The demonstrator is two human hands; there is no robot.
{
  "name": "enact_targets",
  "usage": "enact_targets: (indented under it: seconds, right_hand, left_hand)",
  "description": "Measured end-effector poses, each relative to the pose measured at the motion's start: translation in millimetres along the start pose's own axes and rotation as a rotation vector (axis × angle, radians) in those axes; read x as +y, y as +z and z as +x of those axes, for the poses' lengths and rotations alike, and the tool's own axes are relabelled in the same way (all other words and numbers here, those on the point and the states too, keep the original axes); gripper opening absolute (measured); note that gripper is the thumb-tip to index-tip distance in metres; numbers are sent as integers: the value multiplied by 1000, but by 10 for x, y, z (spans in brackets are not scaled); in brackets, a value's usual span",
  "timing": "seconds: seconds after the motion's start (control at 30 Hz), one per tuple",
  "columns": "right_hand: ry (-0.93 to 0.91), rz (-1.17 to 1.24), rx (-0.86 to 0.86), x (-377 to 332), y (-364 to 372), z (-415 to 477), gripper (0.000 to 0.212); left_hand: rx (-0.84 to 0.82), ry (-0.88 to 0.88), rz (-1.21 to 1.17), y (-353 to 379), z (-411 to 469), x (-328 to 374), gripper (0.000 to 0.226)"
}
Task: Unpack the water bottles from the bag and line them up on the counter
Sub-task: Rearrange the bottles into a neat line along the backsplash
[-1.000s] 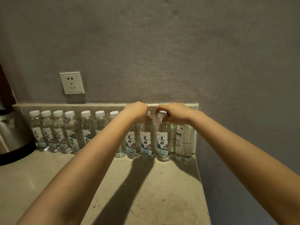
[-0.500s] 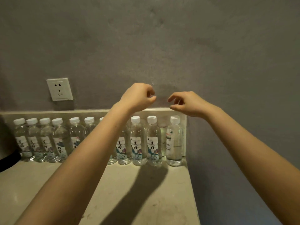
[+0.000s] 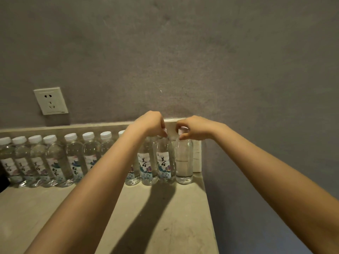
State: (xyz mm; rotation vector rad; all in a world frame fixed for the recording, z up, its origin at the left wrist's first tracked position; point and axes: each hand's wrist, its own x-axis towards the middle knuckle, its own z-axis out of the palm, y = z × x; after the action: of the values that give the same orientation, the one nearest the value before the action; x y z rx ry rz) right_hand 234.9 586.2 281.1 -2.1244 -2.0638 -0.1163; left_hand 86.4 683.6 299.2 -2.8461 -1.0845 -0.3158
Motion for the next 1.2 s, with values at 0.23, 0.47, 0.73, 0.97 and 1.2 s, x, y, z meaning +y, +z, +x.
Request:
enact_targets:
  seconds: [0.23, 0.47, 0.73, 0.97, 1.2]
  right_hand:
    - [-26, 168, 11, 64, 75, 16, 31]
    - [131, -141, 191, -20, 62, -7, 51]
    - [-3, 30, 54, -46, 15, 19, 39]
    - [-69, 110, 33, 72, 38, 62, 37]
    - [-94, 132, 9, 94, 24, 46, 36]
  left_hand:
    - [10, 1, -59, 31, -11, -37, 25]
    - [15, -12, -110, 42, -21, -42, 22]
    - [31, -15, -100, 66, -31, -45, 31]
    - [34, -22, -99, 76, -28, -40, 30]
    - [45, -30, -93, 76, -34, -31, 27]
